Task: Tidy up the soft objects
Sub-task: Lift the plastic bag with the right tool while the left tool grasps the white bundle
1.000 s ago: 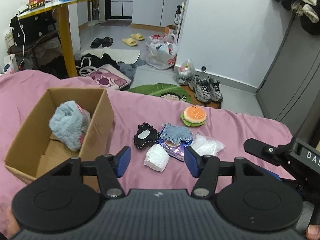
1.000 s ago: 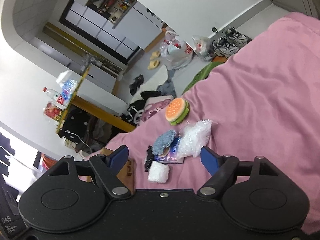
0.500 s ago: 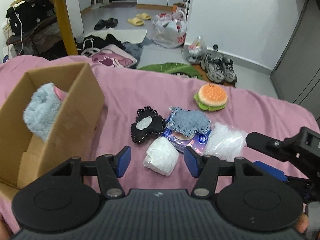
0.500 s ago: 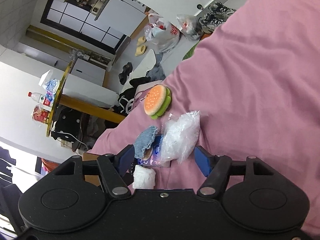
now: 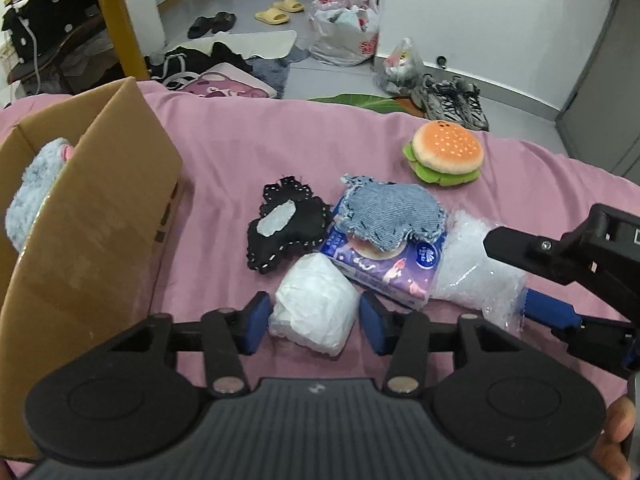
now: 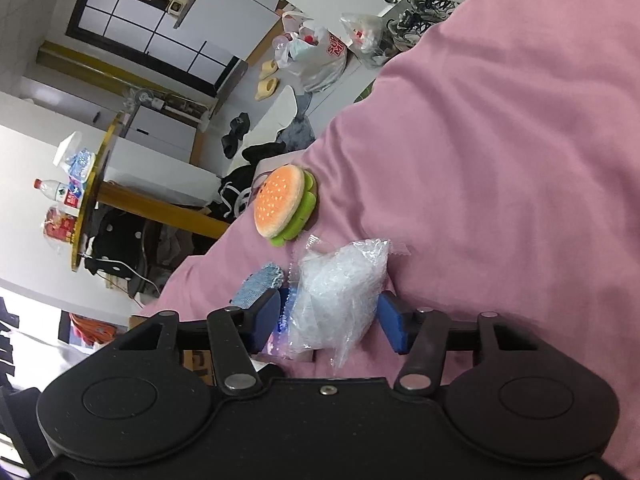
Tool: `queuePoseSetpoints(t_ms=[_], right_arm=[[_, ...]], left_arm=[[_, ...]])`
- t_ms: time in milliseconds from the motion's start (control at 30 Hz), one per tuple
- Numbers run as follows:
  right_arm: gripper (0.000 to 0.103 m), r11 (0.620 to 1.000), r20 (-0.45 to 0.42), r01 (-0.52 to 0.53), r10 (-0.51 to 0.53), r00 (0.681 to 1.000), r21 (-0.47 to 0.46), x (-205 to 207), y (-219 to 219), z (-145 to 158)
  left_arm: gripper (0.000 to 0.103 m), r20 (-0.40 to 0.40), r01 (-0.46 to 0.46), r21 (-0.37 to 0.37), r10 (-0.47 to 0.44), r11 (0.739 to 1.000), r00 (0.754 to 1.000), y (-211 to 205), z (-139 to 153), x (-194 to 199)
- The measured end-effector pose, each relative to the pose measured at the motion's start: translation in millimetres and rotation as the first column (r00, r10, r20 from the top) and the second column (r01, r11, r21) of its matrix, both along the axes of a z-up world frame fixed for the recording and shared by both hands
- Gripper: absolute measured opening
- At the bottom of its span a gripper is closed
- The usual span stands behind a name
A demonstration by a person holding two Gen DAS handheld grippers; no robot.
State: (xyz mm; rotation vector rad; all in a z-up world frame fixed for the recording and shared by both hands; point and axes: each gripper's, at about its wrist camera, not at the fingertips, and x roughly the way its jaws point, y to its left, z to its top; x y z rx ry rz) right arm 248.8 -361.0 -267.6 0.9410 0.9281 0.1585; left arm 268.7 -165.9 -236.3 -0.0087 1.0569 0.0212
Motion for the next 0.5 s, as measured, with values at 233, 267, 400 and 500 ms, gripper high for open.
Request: queuePoseSetpoints(t_ms=[233, 267, 400, 500], right_arm=[[0.030, 0.998, 0.015, -0.007, 0.008, 1.000, -0.061, 0, 5, 1], [0.028, 0.998, 0.023, -0.010, 0.011, 1.000, -0.060, -1, 5, 2], [0.025, 0.995, 0.054, -0.005, 0.010, 0.998, -0.095, -6, 5, 10], [0.025, 0.995, 0.078, 0.019, -0.011, 0.997, -0.102, -13, 2, 19]], left_arm=[[0.047, 0.026, -0.012, -0.038, 0.013, 0.999, 1.000, 6, 4, -4], [0.047, 0.042, -0.013, -0.039, 0.015, 0.999, 0.999, 7, 7, -6], [0.047, 0.065, -0.018, -0.039, 0.020, 0.999, 0.998, 11, 19, -10], [0.047, 0.076, -0.017, -0.050, 0.021, 0.999, 0.997, 13, 29, -14]])
